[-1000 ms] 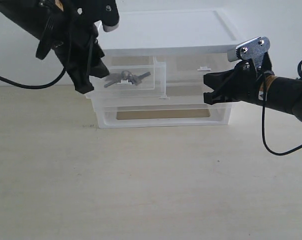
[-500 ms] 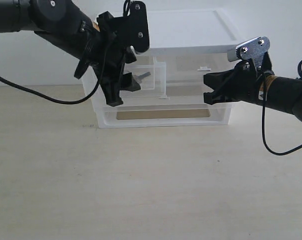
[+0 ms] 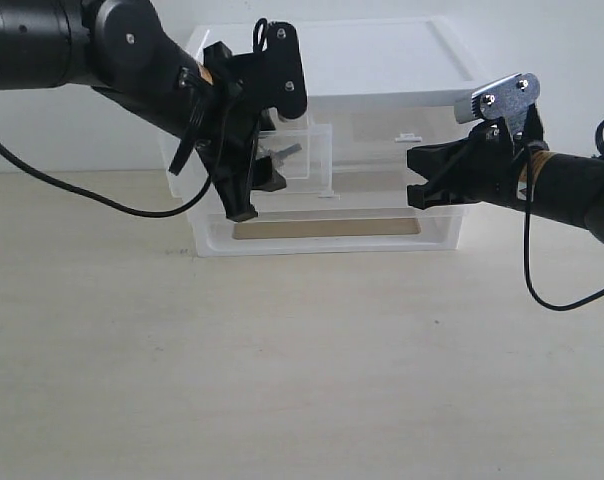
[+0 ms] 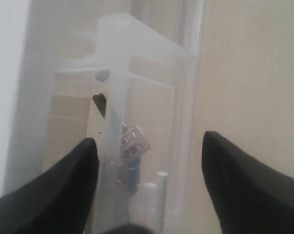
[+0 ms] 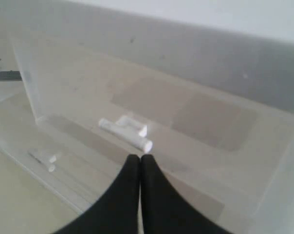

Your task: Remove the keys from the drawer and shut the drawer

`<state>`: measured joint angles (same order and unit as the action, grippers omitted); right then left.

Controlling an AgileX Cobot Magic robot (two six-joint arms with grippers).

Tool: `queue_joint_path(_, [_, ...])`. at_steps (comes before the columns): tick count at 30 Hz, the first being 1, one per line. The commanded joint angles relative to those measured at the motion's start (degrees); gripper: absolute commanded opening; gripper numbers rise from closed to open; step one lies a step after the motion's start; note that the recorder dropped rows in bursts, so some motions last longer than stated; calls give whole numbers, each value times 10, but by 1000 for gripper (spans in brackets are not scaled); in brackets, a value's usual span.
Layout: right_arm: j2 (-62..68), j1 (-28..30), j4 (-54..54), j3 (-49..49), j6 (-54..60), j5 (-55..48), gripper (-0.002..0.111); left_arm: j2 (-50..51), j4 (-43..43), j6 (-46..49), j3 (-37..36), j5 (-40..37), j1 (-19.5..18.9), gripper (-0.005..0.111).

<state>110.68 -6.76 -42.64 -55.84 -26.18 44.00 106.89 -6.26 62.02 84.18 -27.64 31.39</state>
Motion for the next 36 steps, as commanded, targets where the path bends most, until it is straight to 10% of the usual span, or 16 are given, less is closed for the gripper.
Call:
queue_joint_path(1, [3, 10, 72, -15, -3, -36, 0, 4, 1, -11, -2, 10, 4, 56])
queue_joint_path(5, [3, 10, 72, -15, -3, -36, 0, 4, 8, -11, -2, 11, 4, 39])
queue_joint_path(8, [3, 10, 72, -15, 0, -36, 0, 4, 30, -7, -2, 5, 4, 5])
queue_joint_path(36, [3, 10, 72, -15, 1, -36, 0, -32, 13, -33, -2, -155, 57, 9])
